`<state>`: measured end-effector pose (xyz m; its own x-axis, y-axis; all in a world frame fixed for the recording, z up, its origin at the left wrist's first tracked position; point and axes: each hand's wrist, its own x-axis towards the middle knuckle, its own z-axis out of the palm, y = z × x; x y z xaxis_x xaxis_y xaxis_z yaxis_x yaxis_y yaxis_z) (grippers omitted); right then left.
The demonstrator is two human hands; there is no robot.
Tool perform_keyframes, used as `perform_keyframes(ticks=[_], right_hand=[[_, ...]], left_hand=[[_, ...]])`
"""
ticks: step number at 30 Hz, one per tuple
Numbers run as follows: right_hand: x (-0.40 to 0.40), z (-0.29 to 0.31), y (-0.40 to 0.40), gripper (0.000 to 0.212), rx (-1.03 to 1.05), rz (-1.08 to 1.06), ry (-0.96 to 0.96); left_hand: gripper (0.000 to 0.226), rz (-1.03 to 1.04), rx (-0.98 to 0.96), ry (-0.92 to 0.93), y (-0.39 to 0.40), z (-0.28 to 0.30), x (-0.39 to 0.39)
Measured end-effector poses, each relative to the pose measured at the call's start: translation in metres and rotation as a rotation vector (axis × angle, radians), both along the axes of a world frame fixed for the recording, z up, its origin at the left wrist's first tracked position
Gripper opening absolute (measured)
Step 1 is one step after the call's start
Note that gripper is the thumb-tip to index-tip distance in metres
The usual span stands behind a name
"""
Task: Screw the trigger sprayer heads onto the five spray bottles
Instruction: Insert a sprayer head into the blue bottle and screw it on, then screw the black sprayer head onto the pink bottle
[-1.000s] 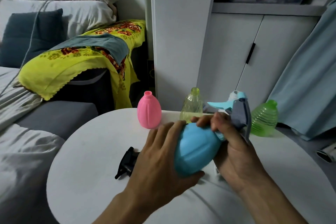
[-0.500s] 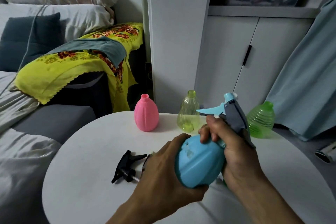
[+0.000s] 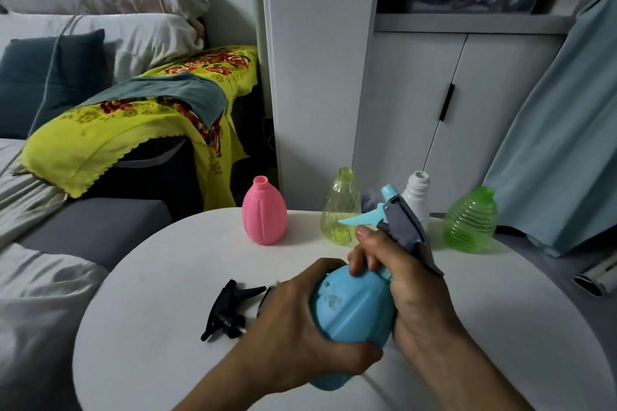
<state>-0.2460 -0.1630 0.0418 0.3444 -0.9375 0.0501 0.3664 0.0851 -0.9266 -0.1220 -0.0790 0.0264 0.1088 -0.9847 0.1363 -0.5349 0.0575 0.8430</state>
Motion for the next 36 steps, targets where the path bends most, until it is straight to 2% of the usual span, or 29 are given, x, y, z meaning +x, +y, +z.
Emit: perform_keyframes(ticks=[4, 7, 9, 11, 12, 14, 16, 19, 21, 26, 28, 30, 34, 36], right_hand=[[0.006, -0.007, 0.001, 0.044, 0.040, -0.133, 0.033], [0.021, -0.013, 0.007, 0.040, 0.026, -0.265, 0.169], [0.031, -0.017, 0.013, 0.030, 0.098, -0.226, 0.252], [0.037, -0.019, 0.021, 0.057, 0.160, -0.093, 0.310], [0.038, -0.020, 0.024, 0.071, 0.108, -0.005, 0.362], [0.038, -0.022, 0.031, 0.076, -0.097, 0.137, 0.489], [0.035, -0.029, 0.032, 0.068, -0.198, 0.149, 0.549], [0.026, -0.035, 0.030, 0.045, -0.128, 0.159, 0.539], [0.022, -0.037, 0.027, 0.034, -0.164, 0.160, 0.560], [0.026, -0.037, 0.026, 0.030, -0.289, 0.107, 0.587], [0.034, -0.045, 0.031, 0.030, -0.417, 0.069, 0.659], [0.047, -0.054, 0.041, 0.033, -0.648, 0.057, 0.770], [0.079, -0.078, 0.063, 0.064, -1.215, 0.276, 1.090], [0.089, -0.091, 0.071, 0.075, -1.293, 0.333, 1.275]], left_hand=[[0.077, 0.025, -0.017, -0.038, -0.003, -0.011, 0.000], [0.089, 0.077, -0.069, -0.262, -0.004, -0.025, 0.002], [0.098, 0.158, -0.077, -0.401, -0.002, -0.034, 0.005], [0.101, 0.236, -0.065, -0.476, 0.001, -0.038, 0.014], [0.098, 0.256, -0.073, -0.466, 0.002, -0.037, 0.021], [0.089, 0.329, -0.116, -0.371, 0.000, -0.027, 0.045], [0.088, 0.468, -0.157, -0.252, -0.007, -0.014, 0.084], [0.087, 0.621, -0.149, -0.010, -0.025, -0.009, 0.151], [0.083, 0.639, -0.131, 0.108, -0.034, -0.022, 0.188], [0.088, 0.600, -0.052, 0.265, -0.039, -0.065, 0.241], [0.094, 0.572, -0.026, 0.264, -0.037, -0.076, 0.251], [0.097, 0.552, -0.011, 0.266, -0.036, -0.082, 0.258], [0.089, 0.496, 0.004, 0.265, -0.036, -0.084, 0.264], [0.090, 0.471, 0.009, 0.259, -0.033, -0.083, 0.267]])
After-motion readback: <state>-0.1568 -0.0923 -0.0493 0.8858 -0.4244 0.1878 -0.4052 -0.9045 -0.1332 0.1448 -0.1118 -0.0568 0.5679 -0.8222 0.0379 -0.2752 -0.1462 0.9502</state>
